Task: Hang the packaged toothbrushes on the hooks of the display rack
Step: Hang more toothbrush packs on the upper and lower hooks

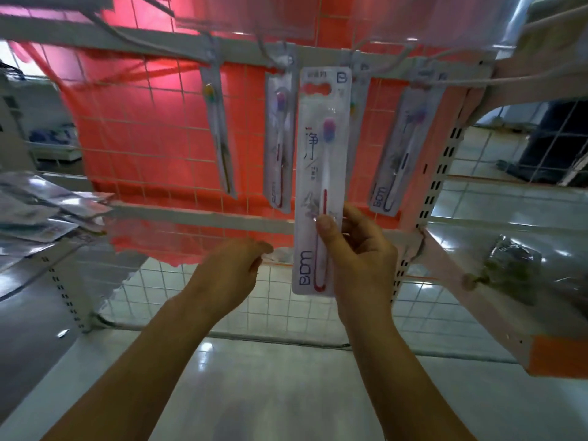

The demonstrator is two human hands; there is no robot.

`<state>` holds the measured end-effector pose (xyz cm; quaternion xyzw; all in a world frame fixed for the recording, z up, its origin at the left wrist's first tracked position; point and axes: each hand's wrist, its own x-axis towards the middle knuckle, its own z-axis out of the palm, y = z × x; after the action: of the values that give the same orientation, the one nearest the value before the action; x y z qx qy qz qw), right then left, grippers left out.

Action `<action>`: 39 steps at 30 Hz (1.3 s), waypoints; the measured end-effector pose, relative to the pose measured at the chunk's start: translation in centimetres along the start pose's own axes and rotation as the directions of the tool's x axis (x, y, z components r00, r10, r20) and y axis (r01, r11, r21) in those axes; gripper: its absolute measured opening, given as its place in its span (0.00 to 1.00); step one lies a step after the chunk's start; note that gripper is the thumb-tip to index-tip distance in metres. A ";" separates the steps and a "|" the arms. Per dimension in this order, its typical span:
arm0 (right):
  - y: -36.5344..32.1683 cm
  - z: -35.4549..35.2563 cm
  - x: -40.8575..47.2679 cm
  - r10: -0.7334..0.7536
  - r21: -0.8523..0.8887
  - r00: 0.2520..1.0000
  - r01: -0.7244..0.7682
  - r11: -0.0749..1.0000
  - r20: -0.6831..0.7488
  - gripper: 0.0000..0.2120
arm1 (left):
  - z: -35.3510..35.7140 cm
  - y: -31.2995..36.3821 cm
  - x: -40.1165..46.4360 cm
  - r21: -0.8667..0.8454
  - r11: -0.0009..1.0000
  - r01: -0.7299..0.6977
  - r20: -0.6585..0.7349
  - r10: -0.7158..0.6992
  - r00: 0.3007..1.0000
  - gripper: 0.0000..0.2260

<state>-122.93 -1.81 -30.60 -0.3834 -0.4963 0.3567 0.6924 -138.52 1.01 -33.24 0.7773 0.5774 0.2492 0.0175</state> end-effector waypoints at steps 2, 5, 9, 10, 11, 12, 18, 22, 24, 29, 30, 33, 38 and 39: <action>-0.5 1.2 0.3 -0.039 0.060 0.999 0.037 0.998 0.029 0.23 | 0.3 -0.9 0.1 -0.017 1.000 -0.008 -0.016 0.008 1.000 0.15; -0.4 3.0 -0.2 -0.080 0.082 0.989 0.070 0.994 0.123 0.21 | 0.6 -1.7 -0.1 -0.027 1.000 -0.002 0.010 0.002 1.000 0.11; 0.2 4.1 -0.5 -0.100 0.054 0.986 0.093 0.994 0.133 0.25 | 0.9 -2.5 -0.4 -0.044 0.999 0.028 0.032 -0.026 0.999 0.11; 0.4 4.2 -0.4 -0.111 0.036 0.986 0.107 0.994 0.122 0.24 | 0.9 -2.9 -0.4 -0.031 0.999 0.032 0.040 -0.030 0.999 0.12; 0.5 4.4 -0.2 -0.134 0.006 0.985 0.134 0.991 0.112 0.21 | 1.0 -3.3 -0.3 -0.018 0.999 0.038 0.045 -0.037 0.998 0.13; 0.7 4.5 0.2 -0.165 -0.040 0.980 0.170 0.985 0.106 0.18 | 1.1 -3.6 -0.2 -0.015 0.999 0.046 0.043 -0.045 0.998 0.13; 2.9 5.7 7.1 -0.217 -0.420 0.970 0.243 0.874 0.110 0.13 | 1.4 -4.4 0.3 -0.004 0.998 0.056 0.049 -0.055 0.997 0.15; 4.0 6.3 10.1 -0.182 -0.491 0.975 0.222 0.843 0.128 0.06 | 1.5 -4.5 -0.1 -0.012 0.998 0.069 0.089 -0.068 0.994 0.15; 4.0 6.5 10.1 -0.181 -0.519 0.975 0.221 0.826 0.128 0.07 | 1.5 -4.7 -0.3 -0.022 0.997 0.075 0.101 -0.072 0.992 0.14; 2.9 6.5 9.1 -0.149 -0.525 0.979 0.201 0.827 0.140 0.15 | 0.5 -4.3 -1.3 -0.031 0.994 0.105 0.146 -0.100 0.984 0.14; 2.5 6.4 8.7 -0.130 -0.519 0.981 0.187 0.834 0.144 0.14 | 0.2 -4.0 -1.6 -0.033 0.994 0.108 0.155 -0.102 0.983 0.14; 1.8 6.2 7.1 -0.009 -0.582 0.986 0.106 0.806 0.167 0.19 | -0.6 -3.0 -2.7 -0.036 0.994 0.101 0.164 -0.094 0.982 0.15; 1.2 5.2 3.0 0.094 -0.724 0.982 0.056 0.687 0.165 0.09 | -2.7 -1.7 -5.1 -0.044 0.998 0.049 0.064 -0.046 0.997 0.16; 1.1 5.3 2.1 0.098 -0.739 0.977 0.074 0.670 0.187 0.07 | -3.2 -1.4 -5.6 -0.038 0.999 0.037 0.043 -0.035 0.998 0.16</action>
<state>-127.58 1.45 -29.61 -0.5946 -0.6662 0.1673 0.4179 -142.23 -4.47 -32.90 0.7715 0.5858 0.2434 0.0492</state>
